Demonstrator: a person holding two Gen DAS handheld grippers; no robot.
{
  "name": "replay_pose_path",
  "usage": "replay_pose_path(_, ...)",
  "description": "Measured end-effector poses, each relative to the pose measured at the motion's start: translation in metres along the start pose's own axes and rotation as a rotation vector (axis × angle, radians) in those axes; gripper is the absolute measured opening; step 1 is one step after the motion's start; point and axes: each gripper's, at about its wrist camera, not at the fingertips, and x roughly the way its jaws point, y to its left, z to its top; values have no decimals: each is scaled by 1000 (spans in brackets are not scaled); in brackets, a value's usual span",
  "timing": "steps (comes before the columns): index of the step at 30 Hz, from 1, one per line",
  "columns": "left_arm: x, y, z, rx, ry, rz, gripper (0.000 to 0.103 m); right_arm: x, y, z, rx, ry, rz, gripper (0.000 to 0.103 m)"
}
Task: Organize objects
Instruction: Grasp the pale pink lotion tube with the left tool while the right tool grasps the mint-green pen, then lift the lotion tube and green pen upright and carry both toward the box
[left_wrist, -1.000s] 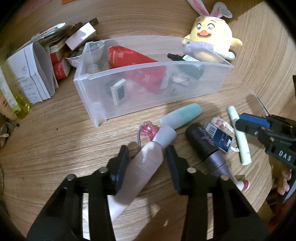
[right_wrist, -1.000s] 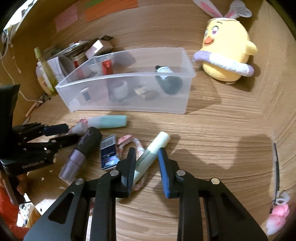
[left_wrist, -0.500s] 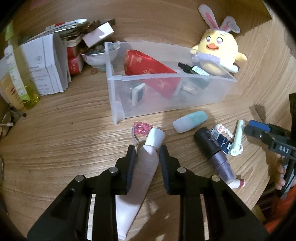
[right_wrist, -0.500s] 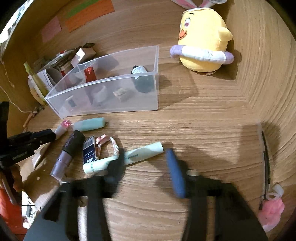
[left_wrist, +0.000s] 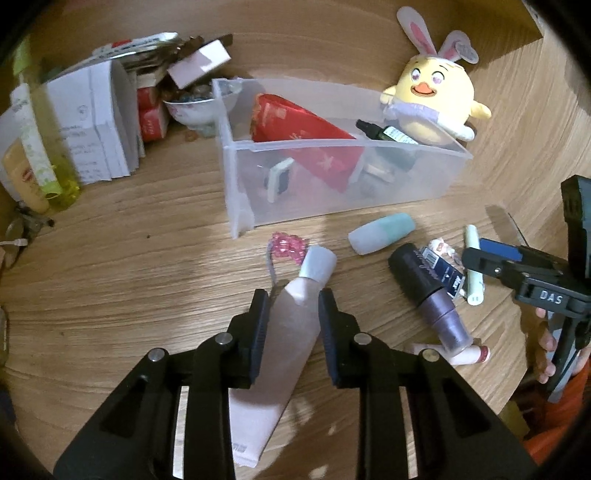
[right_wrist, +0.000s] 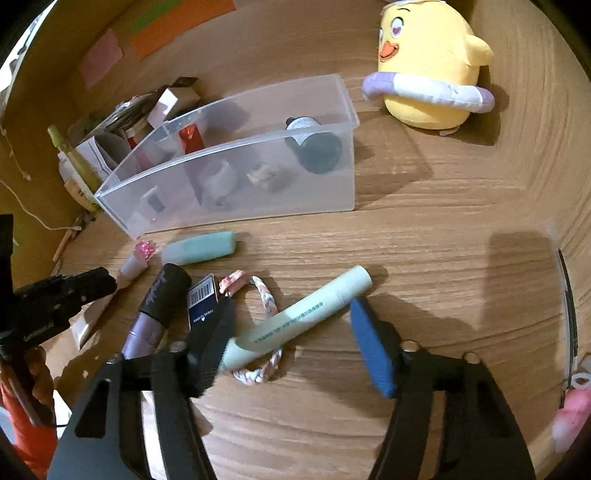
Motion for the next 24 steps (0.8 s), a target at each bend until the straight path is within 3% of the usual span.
replay_pose_path(3,5,-4,3,11,6,-22,26,2,-1,2,0,2,-14,37)
replay_pose_path(6,11,-8,7,23,14,-29,28,3,-4,3,5,5,-12,29)
replay_pose_path(8,14,-10,9,34,20,-32,29,3,-5,4,4,3,-16,26)
replay_pose_path(12,21,-13,12,57,43,-51,41,2,-8,5,8,-1,-16,16)
replay_pose_path(15,25,-14,14,65,36,-43,42,1,-8,5,6,-10,-19,14)
replay_pose_path(17,26,-13,15,62,24,-36,41,0,-7,4,0,-16,-24,14)
replay_pose_path(19,26,-12,14,59,17,-33,29,-2,-6,4,-3,-24,-31,14)
replay_pose_path(24,21,-11,15,48,-6,-17,22,-10,-8,8,-3,-52,-29,14)
